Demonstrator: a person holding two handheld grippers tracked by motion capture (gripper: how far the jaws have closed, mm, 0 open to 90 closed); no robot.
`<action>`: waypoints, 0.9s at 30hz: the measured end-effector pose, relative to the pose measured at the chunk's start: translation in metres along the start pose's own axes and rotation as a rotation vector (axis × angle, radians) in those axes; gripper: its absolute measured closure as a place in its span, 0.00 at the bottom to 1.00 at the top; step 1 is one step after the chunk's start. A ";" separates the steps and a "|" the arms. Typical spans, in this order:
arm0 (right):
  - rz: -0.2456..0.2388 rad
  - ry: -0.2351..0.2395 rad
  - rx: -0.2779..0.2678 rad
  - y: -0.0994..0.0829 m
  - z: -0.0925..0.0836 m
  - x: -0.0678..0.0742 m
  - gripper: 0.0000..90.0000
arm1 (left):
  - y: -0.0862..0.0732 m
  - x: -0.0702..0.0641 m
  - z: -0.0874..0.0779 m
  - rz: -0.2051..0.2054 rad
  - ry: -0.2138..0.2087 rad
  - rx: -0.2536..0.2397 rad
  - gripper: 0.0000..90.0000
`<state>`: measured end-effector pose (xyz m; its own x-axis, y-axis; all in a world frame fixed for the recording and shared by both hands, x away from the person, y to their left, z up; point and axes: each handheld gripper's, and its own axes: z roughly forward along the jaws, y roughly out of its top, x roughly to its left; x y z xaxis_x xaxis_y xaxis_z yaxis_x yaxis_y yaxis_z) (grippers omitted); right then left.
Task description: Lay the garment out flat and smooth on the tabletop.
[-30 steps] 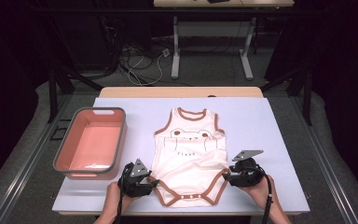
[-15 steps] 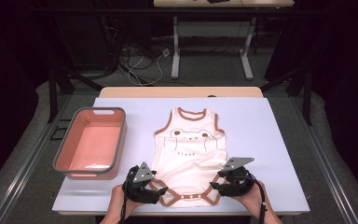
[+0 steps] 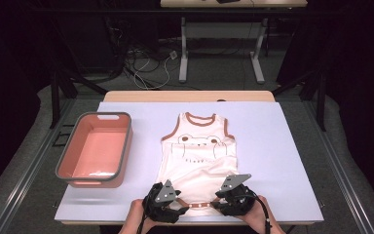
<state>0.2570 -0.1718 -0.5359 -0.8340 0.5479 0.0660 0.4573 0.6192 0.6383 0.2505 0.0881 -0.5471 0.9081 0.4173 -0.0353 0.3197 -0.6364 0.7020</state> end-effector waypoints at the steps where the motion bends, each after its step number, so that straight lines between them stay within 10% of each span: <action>1: -0.008 0.002 0.000 0.001 0.001 0.001 0.69 | 0.000 -0.001 0.002 0.005 -0.004 0.005 0.49; 17: -0.034 0.040 0.071 0.000 0.014 0.011 0.99 | -0.004 -0.002 0.013 0.016 0.002 0.000 0.93; 27: -0.029 0.125 0.097 -0.001 0.008 0.013 0.99 | -0.006 -0.005 0.007 0.023 -0.033 0.001 0.96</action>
<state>0.2481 -0.1609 -0.5415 -0.8765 0.4582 0.1477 0.4551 0.6885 0.5646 0.2460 0.0848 -0.5560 0.9237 0.3807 -0.0425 0.2987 -0.6464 0.7021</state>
